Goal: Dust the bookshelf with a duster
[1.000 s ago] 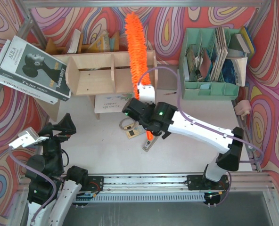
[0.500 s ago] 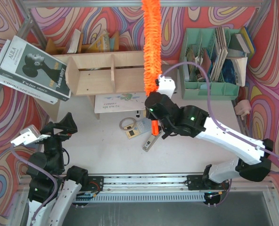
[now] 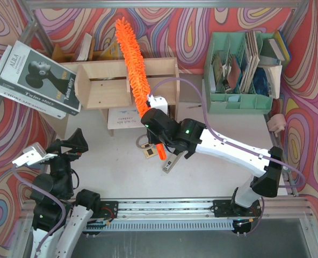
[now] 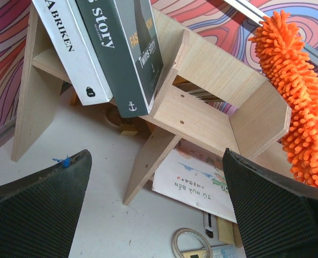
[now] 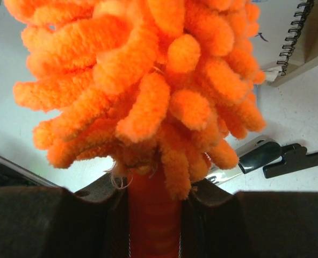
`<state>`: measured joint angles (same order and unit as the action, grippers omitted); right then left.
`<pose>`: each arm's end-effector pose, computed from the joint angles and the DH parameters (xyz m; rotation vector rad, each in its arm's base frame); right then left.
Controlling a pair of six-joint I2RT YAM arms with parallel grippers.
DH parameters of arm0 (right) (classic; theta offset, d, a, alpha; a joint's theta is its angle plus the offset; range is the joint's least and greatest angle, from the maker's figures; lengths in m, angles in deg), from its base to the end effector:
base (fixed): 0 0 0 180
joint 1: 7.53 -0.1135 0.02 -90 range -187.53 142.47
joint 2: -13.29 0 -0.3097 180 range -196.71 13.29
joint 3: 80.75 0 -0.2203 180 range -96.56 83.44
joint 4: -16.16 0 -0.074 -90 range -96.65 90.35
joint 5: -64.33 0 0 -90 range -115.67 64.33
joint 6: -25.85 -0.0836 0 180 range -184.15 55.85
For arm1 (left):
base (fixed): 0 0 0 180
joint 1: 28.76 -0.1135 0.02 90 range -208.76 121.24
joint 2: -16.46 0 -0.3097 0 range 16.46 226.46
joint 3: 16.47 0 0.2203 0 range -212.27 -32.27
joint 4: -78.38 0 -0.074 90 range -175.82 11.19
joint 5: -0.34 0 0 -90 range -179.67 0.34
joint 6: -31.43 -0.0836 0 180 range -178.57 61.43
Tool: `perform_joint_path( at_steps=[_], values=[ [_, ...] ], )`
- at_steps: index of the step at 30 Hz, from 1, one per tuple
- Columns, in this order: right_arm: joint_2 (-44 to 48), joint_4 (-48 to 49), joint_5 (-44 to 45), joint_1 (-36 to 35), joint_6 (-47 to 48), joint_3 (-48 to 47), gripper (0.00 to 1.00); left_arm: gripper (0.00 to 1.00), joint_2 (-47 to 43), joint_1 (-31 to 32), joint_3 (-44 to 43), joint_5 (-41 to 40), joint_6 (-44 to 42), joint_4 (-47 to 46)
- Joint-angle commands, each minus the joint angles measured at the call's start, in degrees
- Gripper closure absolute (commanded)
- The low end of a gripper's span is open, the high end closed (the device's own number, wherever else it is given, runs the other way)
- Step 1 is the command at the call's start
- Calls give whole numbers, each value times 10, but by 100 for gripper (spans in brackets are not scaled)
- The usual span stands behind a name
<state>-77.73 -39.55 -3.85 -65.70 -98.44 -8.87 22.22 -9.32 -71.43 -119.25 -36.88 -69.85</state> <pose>0.2134 0.2848 0.3933 -0.2579 2.2148 0.4754 0.0098 0.0403 0.3553 -0.4685 1.2262 -0.2855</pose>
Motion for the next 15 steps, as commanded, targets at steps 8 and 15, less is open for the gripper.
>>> perform_joint_path(
  at_steps=[8, 15],
  values=[
    [31, -75, 127, 11, -80, -8, 100, 1, 4, -5, 3, 5, 5, -4],
    [91, -96, 189, 18, -142, 17, 100, 2, 0, -5, 3, 5, 5, -4]
  ],
)
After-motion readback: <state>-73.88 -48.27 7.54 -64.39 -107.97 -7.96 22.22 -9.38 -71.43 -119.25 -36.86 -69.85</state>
